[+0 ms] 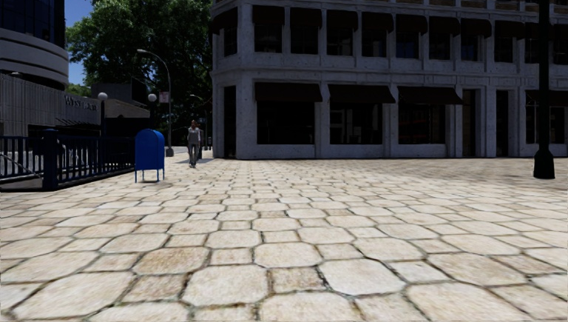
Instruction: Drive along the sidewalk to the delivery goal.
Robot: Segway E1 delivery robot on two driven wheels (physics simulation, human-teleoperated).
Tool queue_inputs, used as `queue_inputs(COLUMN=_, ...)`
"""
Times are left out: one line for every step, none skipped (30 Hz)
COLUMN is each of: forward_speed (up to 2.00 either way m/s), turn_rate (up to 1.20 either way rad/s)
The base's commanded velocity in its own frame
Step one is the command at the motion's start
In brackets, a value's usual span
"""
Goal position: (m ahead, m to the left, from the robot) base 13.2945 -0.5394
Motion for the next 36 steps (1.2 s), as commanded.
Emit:
queue_inputs(forward_speed=2.0, turn_rate=0.0)
queue_inputs(forward_speed=2.0, turn_rate=0.0)
queue_inputs(forward_speed=2.0, turn_rate=0.0)
queue_inputs(forward_speed=2.0, turn_rate=0.0)
queue_inputs(forward_speed=2.0, turn_rate=0.0)
queue_inputs(forward_speed=2.0, turn_rate=0.0)
queue_inputs(forward_speed=2.0, turn_rate=0.0)
queue_inputs(forward_speed=2.0, turn_rate=0.0)
queue_inputs(forward_speed=2.0, turn_rate=0.0)
queue_inputs(forward_speed=2.0, turn_rate=0.0)
queue_inputs(forward_speed=2.0, turn_rate=0.0)
queue_inputs(forward_speed=2.0, turn_rate=0.0)
queue_inputs(forward_speed=2.0, turn_rate=0.0)
queue_inputs(forward_speed=2.0, turn_rate=0.0)
queue_inputs(forward_speed=2.0, turn_rate=0.0)
queue_inputs(forward_speed=2.0, turn_rate=0.0)
queue_inputs(forward_speed=2.0, turn_rate=0.0)
queue_inputs(forward_speed=2.0, turn_rate=0.0)
queue_inputs(forward_speed=2.0, turn_rate=0.0)
queue_inputs(forward_speed=2.0, turn_rate=0.0)
queue_inputs(forward_speed=2.0, turn_rate=0.0)
queue_inputs(forward_speed=2.0, turn_rate=0.0)
queue_inputs(forward_speed=2.0, turn_rate=0.0)
queue_inputs(forward_speed=2.0, turn_rate=0.0)
queue_inputs(forward_speed=2.0, turn_rate=0.0)
queue_inputs(forward_speed=2.0, turn_rate=0.0)
queue_inputs(forward_speed=2.0, turn_rate=0.0)
queue_inputs(forward_speed=2.0, turn_rate=0.0)
queue_inputs(forward_speed=2.0, turn_rate=0.0)
queue_inputs(forward_speed=2.0, turn_rate=0.0)
queue_inputs(forward_speed=2.0, turn_rate=0.0)
queue_inputs(forward_speed=2.0, turn_rate=0.0)
queue_inputs(forward_speed=2.0, turn_rate=0.0)
queue_inputs(forward_speed=2.0, turn_rate=0.0)
queue_inputs(forward_speed=2.0, turn_rate=0.0)
queue_inputs(forward_speed=2.0, turn_rate=0.0)
